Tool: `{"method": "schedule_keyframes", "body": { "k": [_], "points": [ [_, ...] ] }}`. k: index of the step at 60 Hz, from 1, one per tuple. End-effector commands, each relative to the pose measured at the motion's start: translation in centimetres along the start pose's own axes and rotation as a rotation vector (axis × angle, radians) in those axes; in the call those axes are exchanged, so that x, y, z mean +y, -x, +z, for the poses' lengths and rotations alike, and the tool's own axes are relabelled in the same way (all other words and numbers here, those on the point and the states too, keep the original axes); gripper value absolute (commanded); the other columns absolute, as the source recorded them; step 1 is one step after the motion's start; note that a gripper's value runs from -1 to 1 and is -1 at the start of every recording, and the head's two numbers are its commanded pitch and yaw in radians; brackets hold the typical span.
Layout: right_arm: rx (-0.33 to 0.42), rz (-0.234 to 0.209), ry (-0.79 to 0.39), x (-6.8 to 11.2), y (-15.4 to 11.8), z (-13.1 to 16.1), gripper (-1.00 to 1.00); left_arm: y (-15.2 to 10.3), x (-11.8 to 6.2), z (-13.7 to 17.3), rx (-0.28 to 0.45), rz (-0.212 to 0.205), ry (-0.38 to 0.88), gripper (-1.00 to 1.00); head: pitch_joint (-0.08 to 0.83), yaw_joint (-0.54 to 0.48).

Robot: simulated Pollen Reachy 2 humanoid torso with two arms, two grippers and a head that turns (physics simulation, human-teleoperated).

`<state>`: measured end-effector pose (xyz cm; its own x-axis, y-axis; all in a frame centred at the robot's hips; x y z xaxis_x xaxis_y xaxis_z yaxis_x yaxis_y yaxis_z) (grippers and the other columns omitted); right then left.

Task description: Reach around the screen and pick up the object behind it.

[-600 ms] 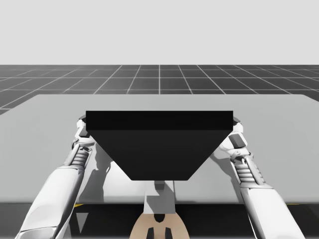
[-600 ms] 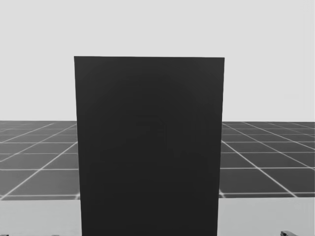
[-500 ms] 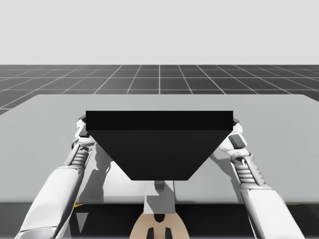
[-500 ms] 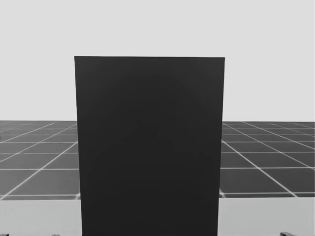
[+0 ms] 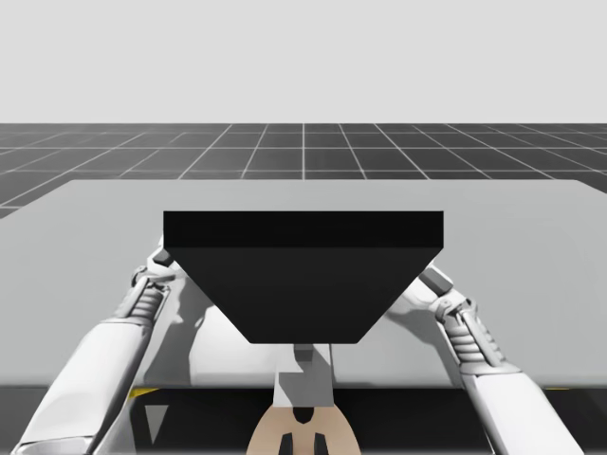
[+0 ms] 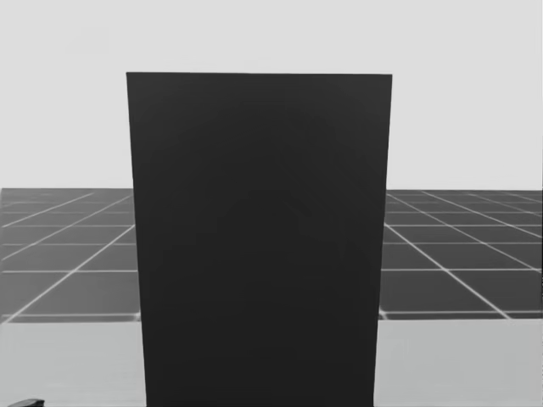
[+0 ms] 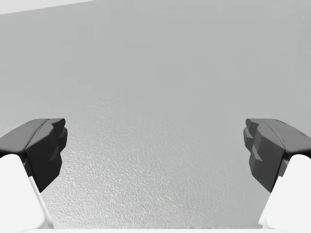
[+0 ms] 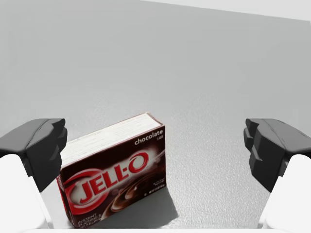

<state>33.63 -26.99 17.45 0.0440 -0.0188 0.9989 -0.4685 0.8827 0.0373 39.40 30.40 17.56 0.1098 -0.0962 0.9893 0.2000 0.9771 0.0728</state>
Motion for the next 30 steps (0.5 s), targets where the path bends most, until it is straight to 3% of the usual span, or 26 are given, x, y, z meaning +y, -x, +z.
{"method": "schedule_keyframes", "body": {
  "k": [1,13,30],
  "points": [
    [0.017,-0.004,-0.16,1.2,0.2,0.4,-1.0,0.2,-0.6,0.8,0.025,-0.03,0.16,-1.0,0.027,-0.03],
    [-0.02,0.05,-0.232,2.6,0.7,0.0,-1.0,0.2,-2.1,1.4,0.006,-0.085,0.277,-1.0,0.06,-0.04],
    [-0.046,0.12,-0.191,0.3,1.5,0.2,-1.0,0.4,-3.4,1.8,0.003,-0.131,0.343,-1.0,0.117,-0.14]
  ]
}}
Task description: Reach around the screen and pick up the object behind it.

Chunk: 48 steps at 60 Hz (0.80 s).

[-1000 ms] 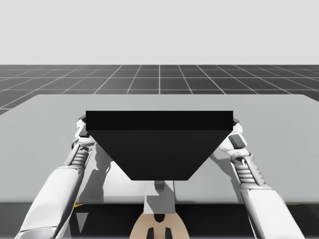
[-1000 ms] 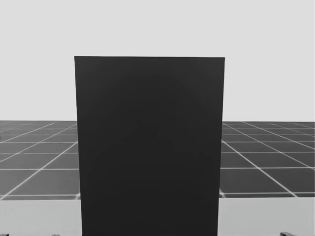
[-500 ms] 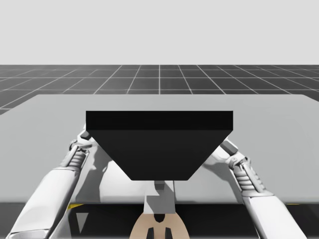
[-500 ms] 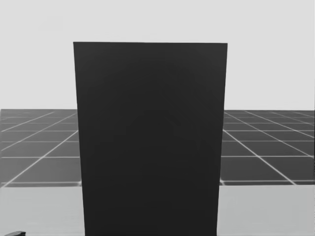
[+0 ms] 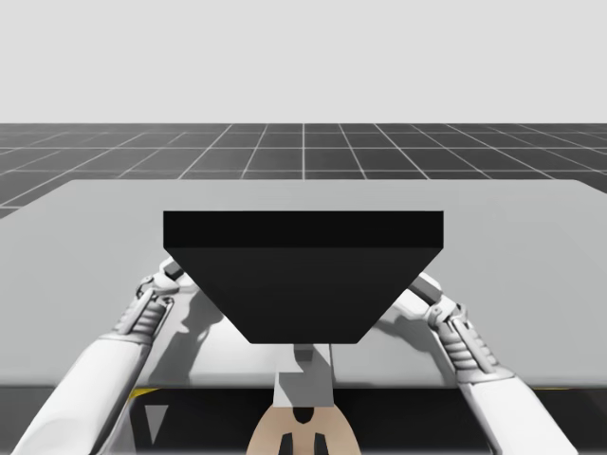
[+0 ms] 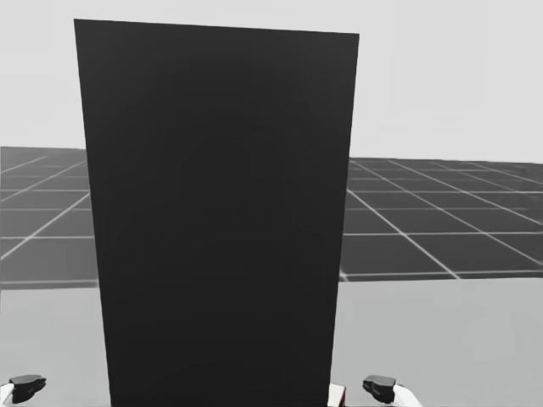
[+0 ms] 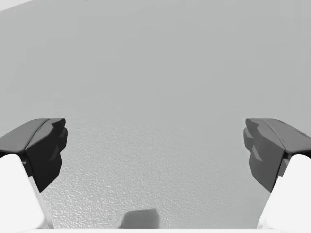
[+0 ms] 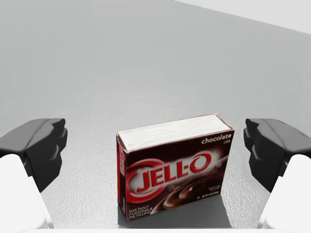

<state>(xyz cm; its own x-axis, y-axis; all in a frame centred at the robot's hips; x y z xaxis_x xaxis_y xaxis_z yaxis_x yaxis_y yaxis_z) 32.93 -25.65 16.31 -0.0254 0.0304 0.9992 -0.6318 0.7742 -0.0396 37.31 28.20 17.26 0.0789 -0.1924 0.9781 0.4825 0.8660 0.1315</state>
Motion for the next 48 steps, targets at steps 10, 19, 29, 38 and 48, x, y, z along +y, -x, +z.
{"method": "schedule_keyframes", "body": {
  "k": [10,19,29,38,48],
  "points": [
    [-0.059,0.036,-0.064,-2.3,1.0,-0.4,-1.0,0.1,-1.3,-0.1,0.002,-0.045,0.065,-1.0,0.134,-0.16],
    [-0.064,0.02,-0.167,-2.1,1.9,-2.4,-1.0,0.0,-1.2,0.0,-0.004,-0.047,0.064,-1.0,0.136,-0.16],
    [-0.035,0.022,-0.16,-2.8,3.5,-3.4,-1.0,0.0,-1.1,0.0,-0.005,-0.051,0.062,-1.0,0.146,-0.16],
    [-0.029,0.003,-0.173,-3.3,4.5,-3.7,-1.0,0.0,-1.2,0.0,-0.006,-0.055,0.065,-1.0,0.151,-0.15],
    [-0.044,-0.012,-0.191,-3.4,5.3,-5.3,-1.0,0.1,-1.3,-0.1,-0.007,-0.059,0.069,-1.0,0.146,-0.14]
  ]
}}
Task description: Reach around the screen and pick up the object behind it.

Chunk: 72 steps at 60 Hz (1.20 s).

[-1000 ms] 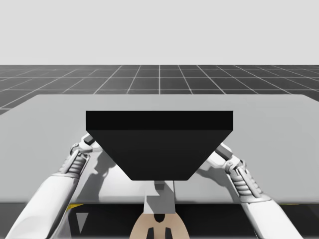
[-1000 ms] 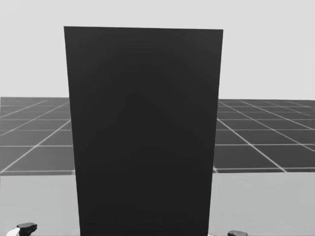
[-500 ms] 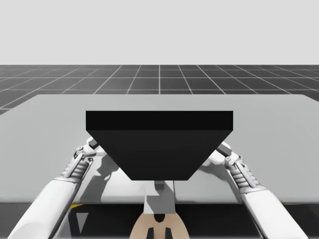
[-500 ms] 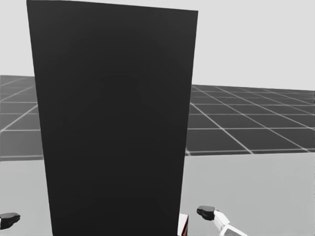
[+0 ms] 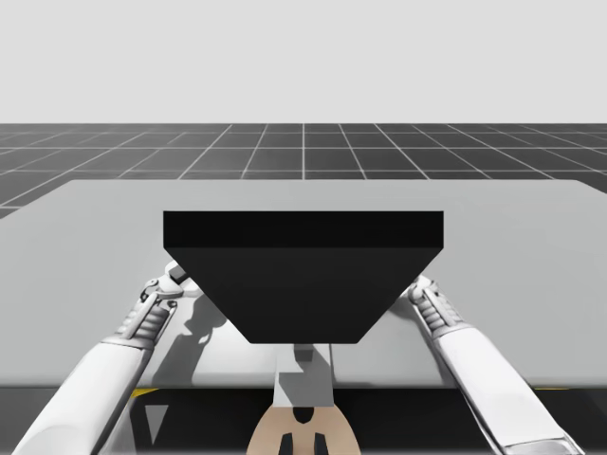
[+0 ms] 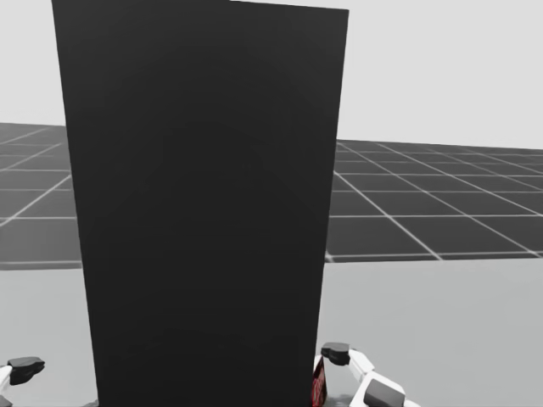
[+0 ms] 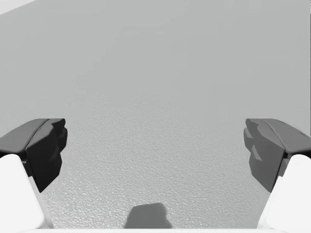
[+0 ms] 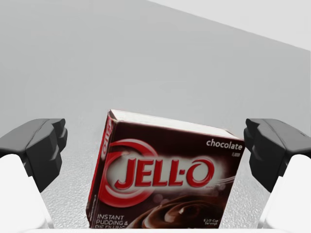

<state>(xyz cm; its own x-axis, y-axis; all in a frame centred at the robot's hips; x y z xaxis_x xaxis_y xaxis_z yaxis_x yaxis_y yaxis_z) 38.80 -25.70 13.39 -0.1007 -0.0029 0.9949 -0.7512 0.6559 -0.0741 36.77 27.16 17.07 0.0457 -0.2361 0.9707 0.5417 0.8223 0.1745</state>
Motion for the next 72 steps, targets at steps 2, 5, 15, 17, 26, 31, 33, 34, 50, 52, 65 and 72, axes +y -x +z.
{"method": "schedule_keyframes", "body": {
  "k": [2,5,15,17,26,31,33,34,50,52,65,72],
  "points": [
    [0.032,-0.053,-0.02,0.2,2.4,-0.9,-1.0,0.0,-0.1,0.0,-0.001,-0.003,0.005,-1.0,0.146,-0.14],
    [0.05,-0.062,-0.009,0.3,2.7,-1.2,-1.0,0.0,-0.1,0.0,-0.001,-0.004,0.005,-1.0,0.147,-0.14],
    [0.093,-0.105,0.054,0.1,3.6,-1.3,-1.0,0.0,-0.2,-0.1,-0.002,-0.007,0.007,-1.0,0.153,-0.14],
    [0.1,-0.117,0.055,0.2,3.7,-1.3,-1.0,0.0,-0.2,-0.1,-0.002,-0.008,0.007,-1.0,0.153,-0.14],
    [0.188,-0.137,0.092,0.6,4.4,-1.7,-1.0,0.0,-0.3,-0.1,-0.003,-0.007,0.009,-1.0,0.152,-0.14],
    [0.19,-0.09,0.112,0.9,4.7,-1.5,-0.21,0.0,-0.3,0.0,-0.005,-0.007,0.008,-1.0,0.153,-0.14],
    [0.197,-0.1,0.094,1.1,4.6,-1.5,1.0,-0.1,-0.3,0.0,-0.006,-0.008,0.007,-1.0,0.153,-0.14],
    [0.193,-0.095,0.089,1.2,4.6,-1.4,1.0,-0.1,-0.3,0.0,-0.007,-0.008,0.007,-1.0,0.153,-0.14],
    [0.161,-0.069,0.102,1.8,3.6,-1.3,1.0,-0.2,-0.4,0.0,-0.01,-0.009,0.004,-1.0,0.147,-0.14],
    [0.161,-0.061,0.11,1.9,3.6,-1.3,1.0,-0.2,-0.4,0.0,-0.01,-0.009,0.003,-1.0,0.147,-0.14],
    [0.131,-0.082,0.074,3.7,1.9,-1.0,1.0,-0.2,-0.3,0.0,-0.01,-0.012,0.001,-1.0,0.147,-0.14],
    [0.123,-0.072,0.089,4.7,-0.4,0.3,1.0,-0.2,-0.3,0.0,-0.009,-0.014,0.0,-1.0,0.145,-0.14]
  ]
}}
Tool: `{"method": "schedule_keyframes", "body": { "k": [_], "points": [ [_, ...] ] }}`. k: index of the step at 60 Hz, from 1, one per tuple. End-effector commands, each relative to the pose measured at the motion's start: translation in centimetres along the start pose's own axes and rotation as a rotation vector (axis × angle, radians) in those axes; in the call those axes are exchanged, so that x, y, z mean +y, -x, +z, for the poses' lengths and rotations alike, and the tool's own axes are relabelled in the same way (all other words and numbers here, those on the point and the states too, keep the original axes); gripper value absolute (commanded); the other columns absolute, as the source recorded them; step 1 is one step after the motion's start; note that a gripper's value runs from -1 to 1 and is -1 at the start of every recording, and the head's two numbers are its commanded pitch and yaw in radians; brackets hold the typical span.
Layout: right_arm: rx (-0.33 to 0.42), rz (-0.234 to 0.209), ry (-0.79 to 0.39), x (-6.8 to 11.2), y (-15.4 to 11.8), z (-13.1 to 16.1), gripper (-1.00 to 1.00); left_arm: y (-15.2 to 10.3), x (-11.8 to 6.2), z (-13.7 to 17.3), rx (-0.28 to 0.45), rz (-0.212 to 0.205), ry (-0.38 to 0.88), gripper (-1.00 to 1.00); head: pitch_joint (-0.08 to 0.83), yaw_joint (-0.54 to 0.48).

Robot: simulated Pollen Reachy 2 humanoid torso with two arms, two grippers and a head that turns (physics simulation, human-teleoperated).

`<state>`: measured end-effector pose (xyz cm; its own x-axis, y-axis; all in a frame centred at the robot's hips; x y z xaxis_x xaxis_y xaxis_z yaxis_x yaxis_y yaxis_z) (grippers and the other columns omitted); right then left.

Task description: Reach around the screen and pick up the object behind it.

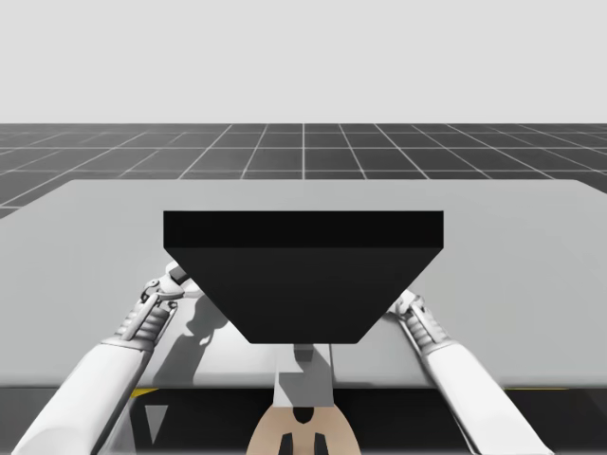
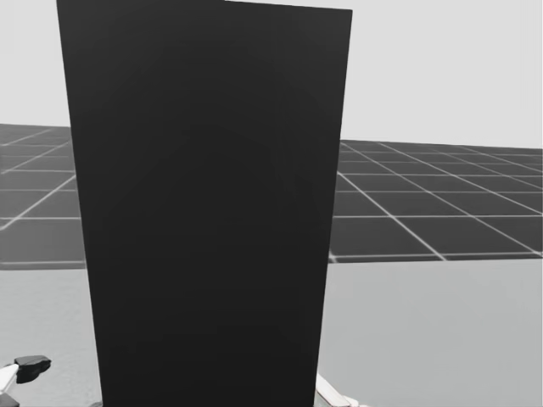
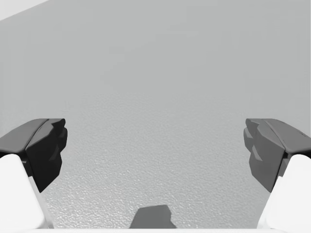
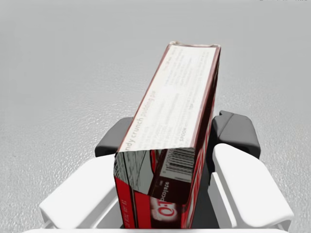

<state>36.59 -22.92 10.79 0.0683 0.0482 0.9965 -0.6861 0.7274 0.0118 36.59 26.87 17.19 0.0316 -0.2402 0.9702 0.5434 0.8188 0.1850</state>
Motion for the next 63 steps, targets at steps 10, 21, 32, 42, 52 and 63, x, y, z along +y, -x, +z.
{"method": "schedule_keyframes", "body": {
  "k": [10,21,32,42,52,63],
  "points": [
    [0.007,0.06,0.139,0.1,-3.7,4.8,1.0,0.0,0.1,0.1,0.0,-0.002,-0.004,-1.0,0.14,-0.13],
    [0.008,0.096,0.295,-2.3,-4.6,10.2,1.0,0.0,0.1,0.1,0.002,-0.002,-0.006,-1.0,0.139,-0.13],
    [-0.019,0.162,0.431,-4.4,-6.7,14.3,1.0,0.1,0.1,0.0,0.004,-0.004,-0.005,-1.0,0.136,-0.13],
    [-0.097,0.22,0.542,-5.9,-10.1,15.3,1.0,0.1,0.2,0.0,0.004,-0.004,-0.006,-1.0,0.134,-0.13],
    [-0.275,0.279,0.616,-6.0,-16.1,14.9,1.0,0.1,0.2,0.0,0.005,-0.006,-0.007,-1.0,0.131,-0.12],
    [-0.439,0.365,0.639,-4.5,-23.2,14.0,1.0,0.1,0.2,0.0,0.004,-0.005,-0.008,-1.0,0.129,-0.12]
  ]
}}
